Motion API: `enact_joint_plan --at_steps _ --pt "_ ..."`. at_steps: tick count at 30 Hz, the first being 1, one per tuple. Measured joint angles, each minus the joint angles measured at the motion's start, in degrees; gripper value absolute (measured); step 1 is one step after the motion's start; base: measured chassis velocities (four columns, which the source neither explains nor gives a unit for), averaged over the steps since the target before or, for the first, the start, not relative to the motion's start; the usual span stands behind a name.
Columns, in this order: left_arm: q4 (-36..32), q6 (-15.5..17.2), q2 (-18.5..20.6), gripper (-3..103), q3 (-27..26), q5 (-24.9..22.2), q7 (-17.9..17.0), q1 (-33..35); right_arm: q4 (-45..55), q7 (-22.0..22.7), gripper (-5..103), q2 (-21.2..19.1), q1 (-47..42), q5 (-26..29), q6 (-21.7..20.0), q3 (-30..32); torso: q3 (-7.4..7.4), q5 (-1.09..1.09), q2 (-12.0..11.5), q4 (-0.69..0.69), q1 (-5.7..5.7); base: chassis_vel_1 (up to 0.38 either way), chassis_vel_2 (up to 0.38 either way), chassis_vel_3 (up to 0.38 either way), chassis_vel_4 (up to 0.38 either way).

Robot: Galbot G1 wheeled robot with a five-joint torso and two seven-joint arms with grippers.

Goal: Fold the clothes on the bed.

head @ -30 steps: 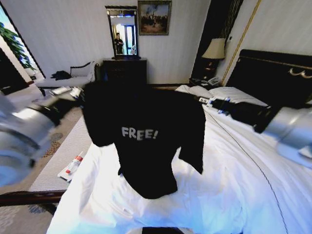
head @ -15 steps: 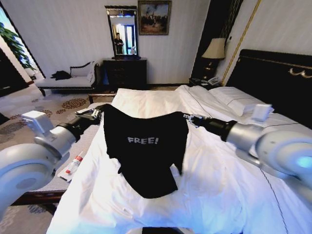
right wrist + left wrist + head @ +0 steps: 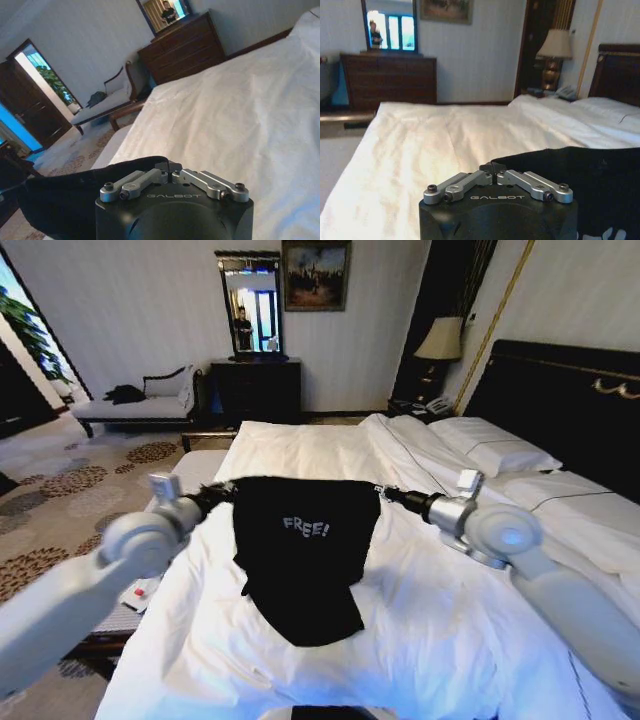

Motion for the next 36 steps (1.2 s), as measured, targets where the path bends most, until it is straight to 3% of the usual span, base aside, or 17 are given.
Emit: enact_joint_plan --at_steps 10,11,15,16,18,23,28,33,36 --pt "12.16 -0.08 -8.25 0 10.29 3.25 -0.13 -7.93 -18.92 -4.92 0 9.58 9.86 -10.76 2.02 -13.21 0.00 0.02 0.00 0.03 0.01 0.000 0.000 0.000 0.000" --pt "15.70 -0.11 -11.17 0 12.65 4.03 -0.16 -9.89 -23.27 -6.07 0 10.95 11.13 -12.52 2.52 -14.93 0.00 0.01 0.00 0.02 0.00 0.000 0.000 0.000 0.000" --pt "22.43 -0.10 -16.45 0 16.06 5.45 0.00 -13.20 -29.75 -8.12 0 12.58 13.03 -14.97 3.60 -17.14 0.00 0.04 0.00 0.00 0.00 0.000 0.000 0.000 0.000" --pt "27.18 -0.08 -20.34 0 17.90 6.83 0.54 -15.39 -33.56 -9.56 0 13.54 14.43 -16.42 4.43 -18.57 0.01 0.02 -0.01 -0.02 0.01 0.000 0.000 0.000 0.000" --pt "32.53 -0.16 -24.54 0 19.36 8.84 1.05 -17.71 -37.74 -10.93 0 14.81 16.52 -17.64 5.27 -20.35 0.01 0.04 -0.01 -0.03 0.02 0.000 0.000 0.000 0.000" --pt "41.51 -0.83 -29.75 0 20.96 11.39 2.27 -21.21 -44.79 -12.60 0 17.39 20.94 -19.48 6.69 -22.93 0.00 0.04 -0.01 0.00 0.00 0.000 0.000 0.000 0.000" --pt "56.80 -2.64 -37.17 0 22.48 15.66 4.58 -27.29 -58.68 -15.68 0 23.95 29.28 -23.56 9.52 -26.89 0.01 0.02 -0.01 0.03 0.01 0.000 0.000 0.000 0.000" --pt "65.01 -3.40 -42.35 0 22.17 17.94 5.95 -30.21 -65.32 -16.74 0 27.99 32.29 -24.97 10.51 -28.33 0.00 0.03 0.00 0.02 0.01 0.000 0.000 0.000 0.000" --pt "71.63 -4.14 -47.79 0 20.20 20.53 6.68 -31.79 -70.97 -17.95 0 30.36 33.67 -26.01 11.69 -28.75 0.00 0.02 0.00 0.00 0.00 0.000 0.000 0.000 0.000"
